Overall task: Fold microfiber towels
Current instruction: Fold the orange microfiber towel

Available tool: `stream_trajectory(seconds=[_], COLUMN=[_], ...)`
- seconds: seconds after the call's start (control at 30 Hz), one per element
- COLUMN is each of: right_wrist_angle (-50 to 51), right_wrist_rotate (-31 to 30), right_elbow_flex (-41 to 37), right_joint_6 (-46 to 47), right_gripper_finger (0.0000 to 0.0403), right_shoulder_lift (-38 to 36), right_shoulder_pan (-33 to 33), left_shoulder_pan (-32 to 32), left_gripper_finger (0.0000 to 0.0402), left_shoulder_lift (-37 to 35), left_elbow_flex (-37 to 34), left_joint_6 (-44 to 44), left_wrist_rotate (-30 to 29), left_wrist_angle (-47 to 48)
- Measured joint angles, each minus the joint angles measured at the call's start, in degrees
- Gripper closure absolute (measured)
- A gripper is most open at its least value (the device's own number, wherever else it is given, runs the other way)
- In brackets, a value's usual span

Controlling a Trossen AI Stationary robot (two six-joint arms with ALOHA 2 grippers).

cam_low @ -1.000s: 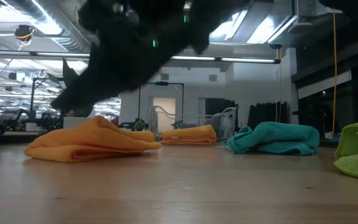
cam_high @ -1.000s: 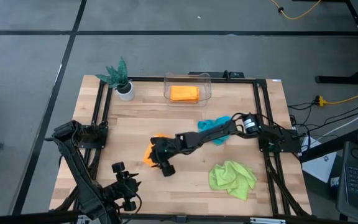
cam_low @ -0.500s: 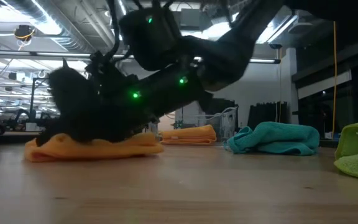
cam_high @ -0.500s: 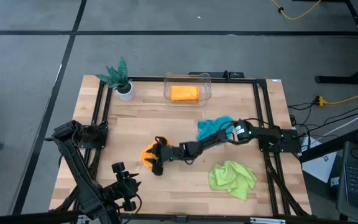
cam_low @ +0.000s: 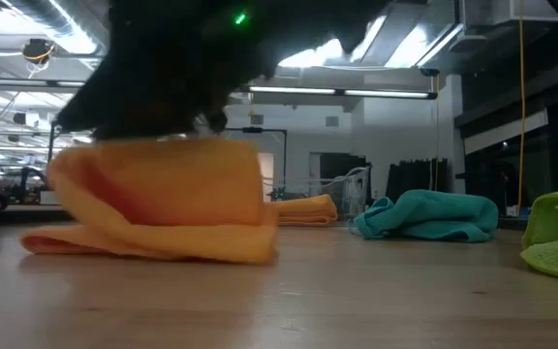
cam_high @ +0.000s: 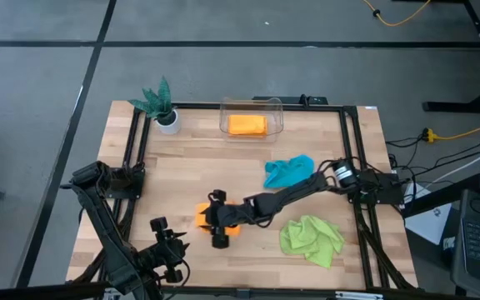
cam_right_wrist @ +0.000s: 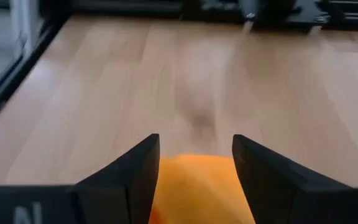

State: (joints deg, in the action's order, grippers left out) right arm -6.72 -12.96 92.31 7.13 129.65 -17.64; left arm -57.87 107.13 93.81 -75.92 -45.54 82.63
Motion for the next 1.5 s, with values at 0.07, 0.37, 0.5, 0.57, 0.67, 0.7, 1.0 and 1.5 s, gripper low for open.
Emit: stream_trajectory(seconds=[0.07, 0.37, 0.5, 0.57, 0.67, 0.7, 1.0, 1.5], right_wrist_angle=[6.1, 11.0, 8.6, 8.1, 10.1, 11.5, 35.7, 54.3], right_wrist_rotate=[1.5, 1.1, -1.8, -5.3, -12.4, -14.5, -27.7, -23.4], right_elbow_flex=[0.0, 0.0, 0.0, 0.0, 0.0, 0.0, 0.0, 0.0], right_joint_6=[-2.0, 2.2, 9.1, 11.1, 8.8, 7.6, 16.4, 22.1], right_gripper_finger=[0.0198, 0.0198, 0.0198, 0.0198, 0.0198, 0.0198, 0.0198, 0.0198], right_shoulder_lift=[-2.6, -4.1, -3.2, -3.1, -3.0, -3.1, -7.3, -10.2], right_shoulder_pan=[0.0, 0.0, -0.1, -0.6, -1.5, -1.7, -3.2, -11.6], left_shoulder_pan=[0.0, 0.0, 0.0, 0.0, 0.0, 0.0, 0.0, 0.2], left_gripper_finger=[0.0255, 0.0255, 0.0255, 0.0255, 0.0255, 0.0255, 0.0255, 0.0255], left_shoulder_lift=[0.0, 0.0, 0.0, 0.0, 0.0, 0.0, 0.0, 0.0], left_elbow_flex=[0.0, 0.0, 0.0, 0.0, 0.0, 0.0, 0.0, 0.0], left_joint_6=[0.0, 0.0, 0.0, 0.0, 0.0, 0.0, 0.0, 0.0], left_wrist_rotate=[0.0, 0.0, 0.0, 0.0, 0.0, 0.0, -0.1, -0.3], left_wrist_angle=[0.0, 0.0, 0.0, 0.0, -0.4, -0.4, -0.9, -0.9])
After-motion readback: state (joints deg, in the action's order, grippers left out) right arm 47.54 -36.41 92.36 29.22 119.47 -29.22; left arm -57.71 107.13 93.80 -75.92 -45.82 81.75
